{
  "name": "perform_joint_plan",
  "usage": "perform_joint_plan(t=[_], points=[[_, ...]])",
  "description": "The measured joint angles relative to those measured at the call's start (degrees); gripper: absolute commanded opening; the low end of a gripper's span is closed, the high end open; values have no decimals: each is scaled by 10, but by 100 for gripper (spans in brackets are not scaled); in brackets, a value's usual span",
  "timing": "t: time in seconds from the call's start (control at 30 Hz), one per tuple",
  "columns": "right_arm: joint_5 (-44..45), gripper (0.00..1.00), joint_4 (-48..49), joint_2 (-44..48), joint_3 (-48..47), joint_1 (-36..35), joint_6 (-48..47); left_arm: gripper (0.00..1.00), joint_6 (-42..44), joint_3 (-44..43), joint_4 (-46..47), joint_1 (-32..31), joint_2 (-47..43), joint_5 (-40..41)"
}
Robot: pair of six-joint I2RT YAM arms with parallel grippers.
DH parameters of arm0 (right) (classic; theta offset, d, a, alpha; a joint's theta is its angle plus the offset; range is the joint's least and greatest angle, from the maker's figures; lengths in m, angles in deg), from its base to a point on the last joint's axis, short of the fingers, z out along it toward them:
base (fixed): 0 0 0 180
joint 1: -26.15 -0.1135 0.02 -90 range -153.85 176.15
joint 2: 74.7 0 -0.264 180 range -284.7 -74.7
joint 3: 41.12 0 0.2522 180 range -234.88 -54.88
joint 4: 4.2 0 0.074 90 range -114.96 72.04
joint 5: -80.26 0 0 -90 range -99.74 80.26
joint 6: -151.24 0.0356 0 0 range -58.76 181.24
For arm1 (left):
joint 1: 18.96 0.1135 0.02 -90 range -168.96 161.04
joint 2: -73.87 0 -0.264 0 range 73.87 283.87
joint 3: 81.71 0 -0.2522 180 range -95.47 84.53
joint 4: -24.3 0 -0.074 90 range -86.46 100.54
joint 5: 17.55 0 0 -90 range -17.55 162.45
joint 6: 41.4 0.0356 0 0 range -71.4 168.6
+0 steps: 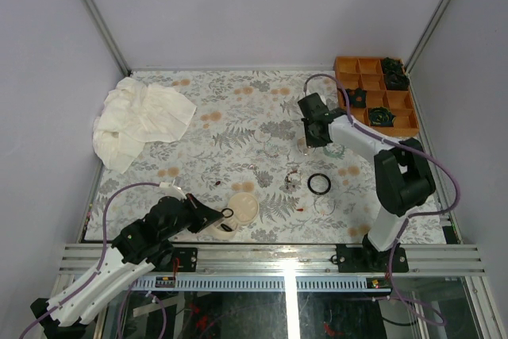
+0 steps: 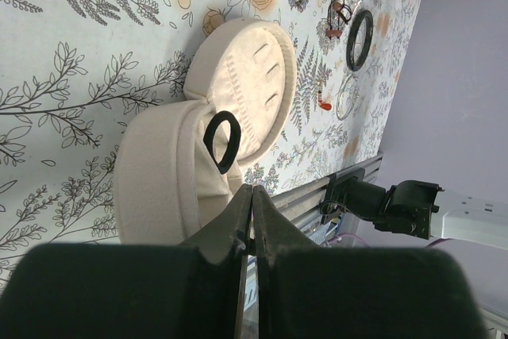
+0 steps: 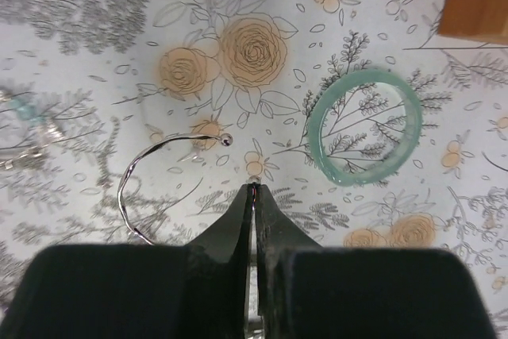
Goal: Organize the mixed jewelry
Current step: Pick up the jewelry from the center of the board.
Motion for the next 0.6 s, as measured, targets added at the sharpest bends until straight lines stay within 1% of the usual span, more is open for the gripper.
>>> perform_joint_plan(t=[0.13,0.27,0.43,0.6], points=[[17,0,-5,48,0,-30,-2,1,0,0,0,0,0,0],[33,0,-19,78,0,-103,2,0,0,0,0,0,3,2],[39,0,-35,86,1,-195,24,1,0,0,-1,0,3,3],[50,0,-56,80,-6,-267,53,1,0,0,-2,0,3,5]])
